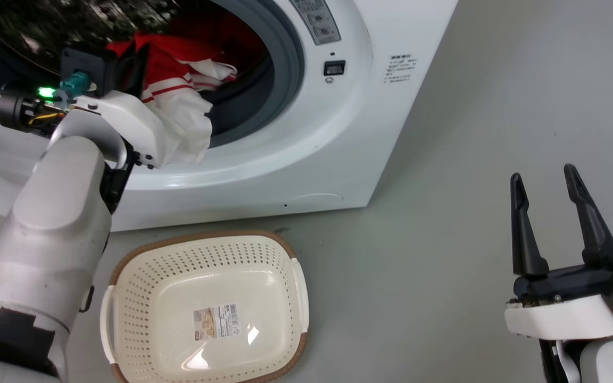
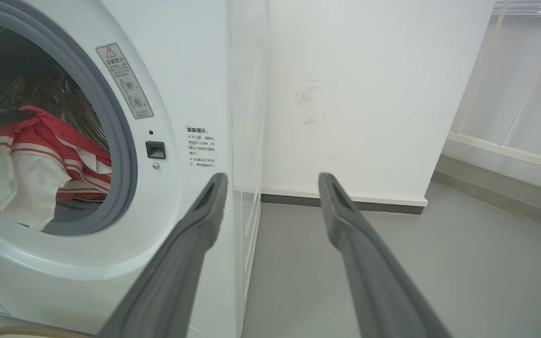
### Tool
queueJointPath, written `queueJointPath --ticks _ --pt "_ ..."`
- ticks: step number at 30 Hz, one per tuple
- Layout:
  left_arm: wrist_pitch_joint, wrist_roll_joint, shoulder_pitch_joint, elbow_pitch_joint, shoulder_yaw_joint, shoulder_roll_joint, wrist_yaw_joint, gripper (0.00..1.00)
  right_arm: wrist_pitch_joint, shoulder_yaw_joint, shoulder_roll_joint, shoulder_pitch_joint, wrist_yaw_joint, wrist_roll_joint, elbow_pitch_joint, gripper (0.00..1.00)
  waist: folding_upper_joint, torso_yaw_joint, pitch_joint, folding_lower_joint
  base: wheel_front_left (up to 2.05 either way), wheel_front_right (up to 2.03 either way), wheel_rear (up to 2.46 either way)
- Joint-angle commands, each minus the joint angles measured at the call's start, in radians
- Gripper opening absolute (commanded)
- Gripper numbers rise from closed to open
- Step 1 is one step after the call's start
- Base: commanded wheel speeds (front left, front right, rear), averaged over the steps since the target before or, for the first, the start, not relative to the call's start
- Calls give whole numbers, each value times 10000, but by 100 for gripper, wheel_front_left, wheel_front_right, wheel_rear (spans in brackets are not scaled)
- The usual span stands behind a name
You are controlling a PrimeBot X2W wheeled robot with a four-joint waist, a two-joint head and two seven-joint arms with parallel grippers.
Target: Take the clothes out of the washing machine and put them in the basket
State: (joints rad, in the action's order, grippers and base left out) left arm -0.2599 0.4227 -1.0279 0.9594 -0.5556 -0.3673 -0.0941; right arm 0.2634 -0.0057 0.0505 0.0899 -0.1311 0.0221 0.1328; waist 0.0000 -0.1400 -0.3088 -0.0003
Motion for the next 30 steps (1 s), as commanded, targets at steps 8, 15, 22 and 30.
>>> queueJointPath --ticks 8,15,22,30 --pt "-66 -362 1949 -3032 426 -287 708 0 21 -57 -5 -617 7 -161 -135 100 0 625 1158 3 0 0 0" --pt "-66 -470 3324 -5280 538 -632 1184 0 21 -13 -5 -983 7 -221 -201 100 0 890 1748 3 0 0 0" --pt "251 -443 4388 -7381 552 -1033 1700 0 21 34 -5 -1344 7 -268 -237 100 0 1043 2248 3 0 0 0" --pt "818 -486 5431 -9640 633 -1588 2306 0 21 100 -5 -1579 7 -279 -273 100 0 1090 2464 3 0 0 0"
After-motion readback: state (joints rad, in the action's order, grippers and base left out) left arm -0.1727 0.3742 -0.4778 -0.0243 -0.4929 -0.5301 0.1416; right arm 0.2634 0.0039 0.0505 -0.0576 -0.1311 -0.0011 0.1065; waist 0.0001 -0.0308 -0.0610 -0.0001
